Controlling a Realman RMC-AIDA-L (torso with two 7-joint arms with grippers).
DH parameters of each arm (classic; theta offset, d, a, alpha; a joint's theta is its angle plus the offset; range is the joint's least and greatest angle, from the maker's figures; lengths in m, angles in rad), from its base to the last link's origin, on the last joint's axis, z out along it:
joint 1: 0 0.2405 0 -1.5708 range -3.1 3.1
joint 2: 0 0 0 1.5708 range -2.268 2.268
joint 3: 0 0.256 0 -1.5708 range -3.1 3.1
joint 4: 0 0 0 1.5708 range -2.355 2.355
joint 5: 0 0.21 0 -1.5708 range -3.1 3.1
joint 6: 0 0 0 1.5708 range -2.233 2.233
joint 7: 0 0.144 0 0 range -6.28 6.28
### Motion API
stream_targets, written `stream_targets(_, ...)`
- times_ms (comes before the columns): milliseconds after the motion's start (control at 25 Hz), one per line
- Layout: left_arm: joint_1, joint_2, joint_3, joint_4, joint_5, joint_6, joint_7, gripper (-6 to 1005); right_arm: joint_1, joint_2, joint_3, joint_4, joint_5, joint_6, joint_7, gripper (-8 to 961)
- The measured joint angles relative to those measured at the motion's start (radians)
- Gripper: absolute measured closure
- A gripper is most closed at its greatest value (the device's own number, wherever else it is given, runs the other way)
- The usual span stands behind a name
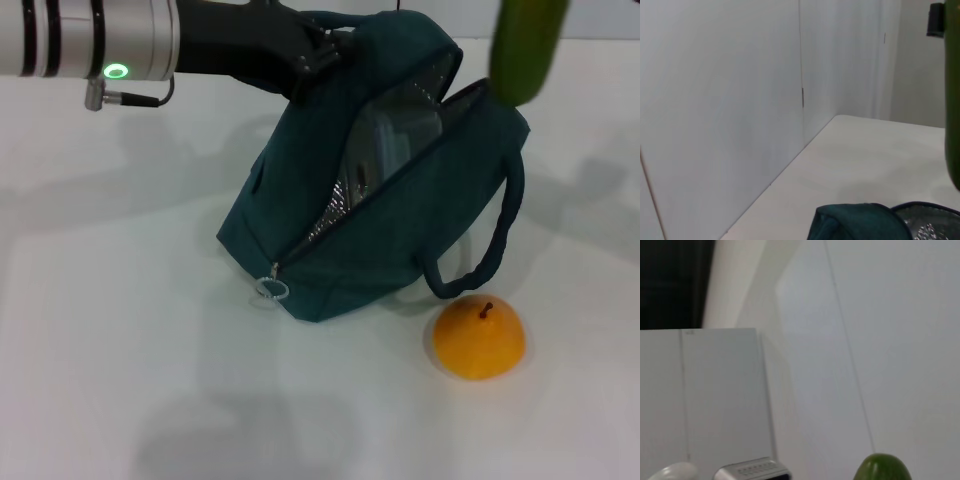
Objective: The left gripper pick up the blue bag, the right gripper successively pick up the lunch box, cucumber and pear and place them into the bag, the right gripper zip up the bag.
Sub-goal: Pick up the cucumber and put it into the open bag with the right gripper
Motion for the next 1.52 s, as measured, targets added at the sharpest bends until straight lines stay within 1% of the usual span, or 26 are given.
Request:
stream_targets(160, -0.013, 0.0, 0.001, 0.0, 0.003, -0.004, 0.0, 956, 0.078, 0.003, -0.001, 0.099, 0.009, -0.009, -0.042, 316)
stream_targets(320, -0.02, 0.0, 0.003, -0.001, 0.004, -0.011, 0.0, 956, 0.169, 0.003, -0.002, 0.265, 0.038, -0.04, -0.109, 313)
stream_targets(440, -0.02, 0.0, 0.003, -0.003, 0.004, -0.018, 0.001, 956, 0.205, 0.006, -0.014, 0.341, 0.04, -0.054, -0.142, 311)
stream_targets(640, -0.019, 0.0, 0.003, -0.006, 0.005, -0.024, 0.001, 956, 0.189, 0.01, -0.088, 0.383, 0.043, -0.049, -0.179, 308)
stream_targets(800, -0.02, 0.0, 0.003, -0.008, 0.006, -0.025, 0.001, 956, 0.174, 0.014, -0.17, 0.445, 0.05, 0.02, -0.277, 305)
stream_targets(920, -0.021, 0.0, 0.003, -0.01, 0.006, -0.024, 0.006, 956, 0.179, 0.014, -0.259, 0.501, 0.115, 0.082, -0.369, 303)
stream_targets(1000, -0.022, -0.001, 0.004, -0.01, 0.006, -0.025, 0.009, 956, 0.178, 0.015, -0.327, 0.514, 0.18, 0.12, -0.423, 302)
stream_targets(1120, -0.022, -0.002, 0.005, -0.01, 0.006, -0.026, 0.009, 956, 0.174, 0.014, -0.392, 0.512, 0.23, 0.164, -0.463, 300)
stream_targets(1400, -0.033, -0.003, 0.011, -0.037, -0.001, -0.035, 0.009, 956, 0.164, 0.015, -0.416, 0.505, 0.252, 0.183, -0.478, 295)
stream_targets(1520, -0.033, -0.003, 0.014, -0.046, -0.002, -0.051, 0.008, 956, 0.133, 0.013, -0.41, 0.488, 0.272, 0.179, -0.498, 293)
